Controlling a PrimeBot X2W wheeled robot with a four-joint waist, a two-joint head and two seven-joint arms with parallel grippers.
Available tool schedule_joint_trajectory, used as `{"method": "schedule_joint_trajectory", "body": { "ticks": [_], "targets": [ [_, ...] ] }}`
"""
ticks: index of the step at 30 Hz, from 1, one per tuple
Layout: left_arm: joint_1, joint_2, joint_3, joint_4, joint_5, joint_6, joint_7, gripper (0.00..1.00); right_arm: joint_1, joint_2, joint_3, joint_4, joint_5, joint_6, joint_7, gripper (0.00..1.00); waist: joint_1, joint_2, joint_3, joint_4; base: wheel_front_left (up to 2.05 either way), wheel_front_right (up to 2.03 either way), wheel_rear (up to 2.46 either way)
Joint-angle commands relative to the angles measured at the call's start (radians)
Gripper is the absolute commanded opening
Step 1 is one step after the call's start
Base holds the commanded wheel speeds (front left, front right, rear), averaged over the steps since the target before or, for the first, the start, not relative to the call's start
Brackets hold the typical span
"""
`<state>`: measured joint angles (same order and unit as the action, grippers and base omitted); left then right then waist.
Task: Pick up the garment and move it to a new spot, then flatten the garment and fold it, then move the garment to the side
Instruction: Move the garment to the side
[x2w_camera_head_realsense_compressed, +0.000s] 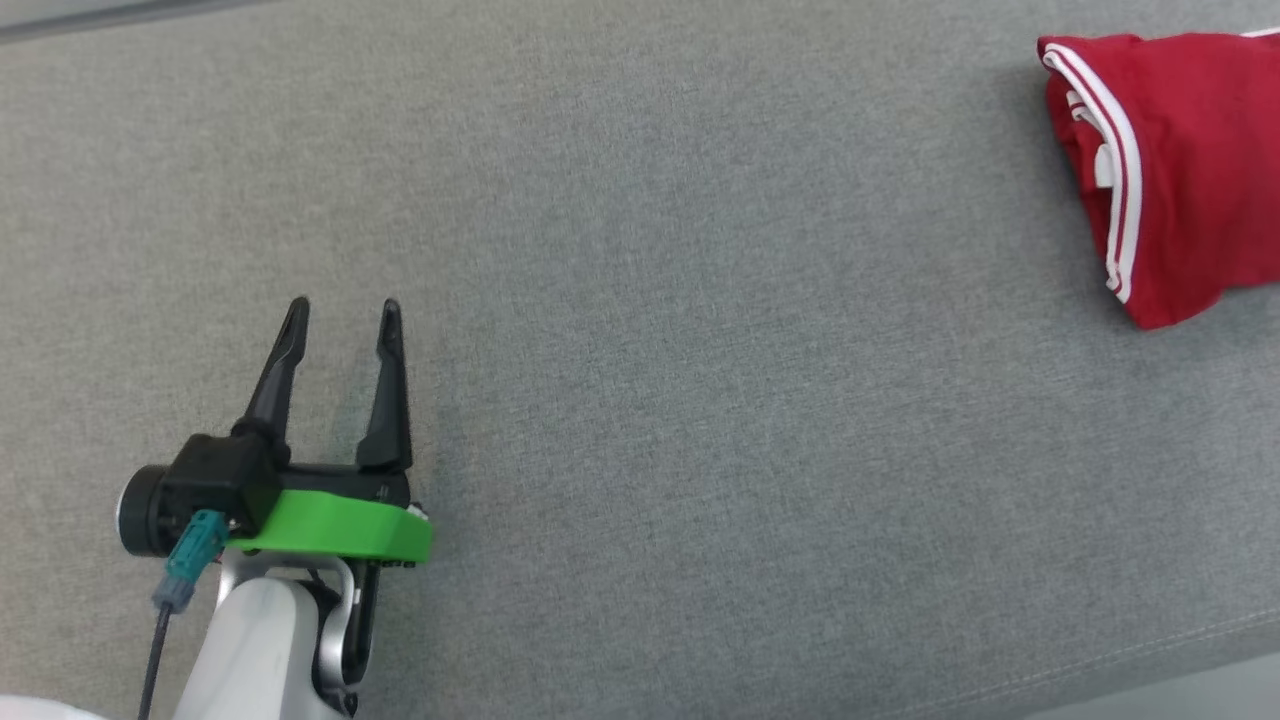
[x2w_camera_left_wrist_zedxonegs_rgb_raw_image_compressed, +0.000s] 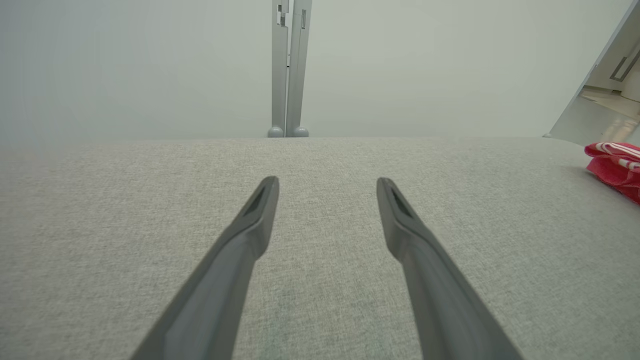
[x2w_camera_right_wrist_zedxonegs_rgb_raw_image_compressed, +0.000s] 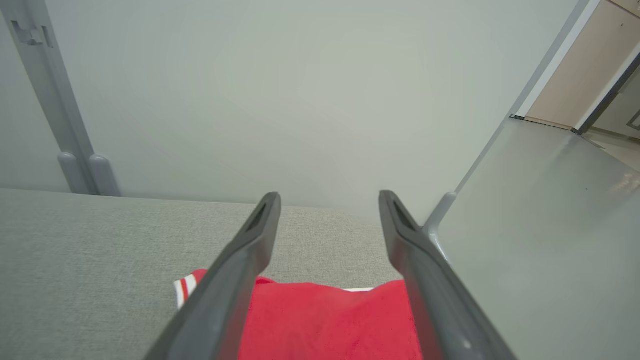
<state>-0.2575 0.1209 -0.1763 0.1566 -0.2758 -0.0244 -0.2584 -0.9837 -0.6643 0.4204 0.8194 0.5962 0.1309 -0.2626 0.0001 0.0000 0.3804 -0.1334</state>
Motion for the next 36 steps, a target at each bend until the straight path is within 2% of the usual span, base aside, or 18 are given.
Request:
{"method": "schedule_joint_trajectory", "body": {
  "ticks": [1, 5, 9, 17, 28, 36],
  "targets": [
    [0.034, 0.012, 0.017, -0.010, -0.014, 0.010, -0.007, 1.00, 0.059, 0.009, -0.025, -0.045, -0.020, 0.000, -0.002, 1.00, -0.0001, 0.0000, -0.149, 0.001, 0.00, 0.00, 0.00],
    [0.097, 0.018, 0.063, -0.036, -0.032, 0.028, -0.007, 1.00, 0.210, 0.076, -0.076, -0.183, -0.005, 0.000, -0.002, 1.00, -0.0001, 0.0000, -0.226, 0.009, 0.00, 0.00, 0.00],
    [0.157, 0.011, 0.099, -0.067, -0.059, 0.035, -0.006, 1.00, 0.343, 0.107, -0.102, -0.301, -0.011, 0.000, -0.002, 1.00, -0.0001, 0.0000, -0.277, 0.024, 0.00, 0.00, 0.00],
    [0.250, -0.005, 0.106, -0.056, -0.062, 0.030, -0.007, 1.00, 0.601, 0.182, -0.161, -0.457, -0.058, 0.000, -0.002, 1.00, -0.0001, 0.0000, -0.355, 0.056, 0.00, 0.00, 0.00],
    [0.324, -0.038, 0.153, -0.078, 0.033, 0.032, -0.007, 1.00, 0.828, 0.280, -0.242, -0.559, -0.125, 0.000, -0.002, 1.00, -0.0001, 0.0000, -0.394, 0.074, 0.00, 0.00, 0.00],
    [0.351, -0.058, 0.174, -0.052, 0.075, -0.002, -0.007, 1.00, 0.903, 0.342, -0.295, -0.590, -0.183, 0.000, -0.002, 1.00, -0.0001, 0.0000, -0.397, 0.085, 0.00, 0.00, 0.00]
  ]
}}
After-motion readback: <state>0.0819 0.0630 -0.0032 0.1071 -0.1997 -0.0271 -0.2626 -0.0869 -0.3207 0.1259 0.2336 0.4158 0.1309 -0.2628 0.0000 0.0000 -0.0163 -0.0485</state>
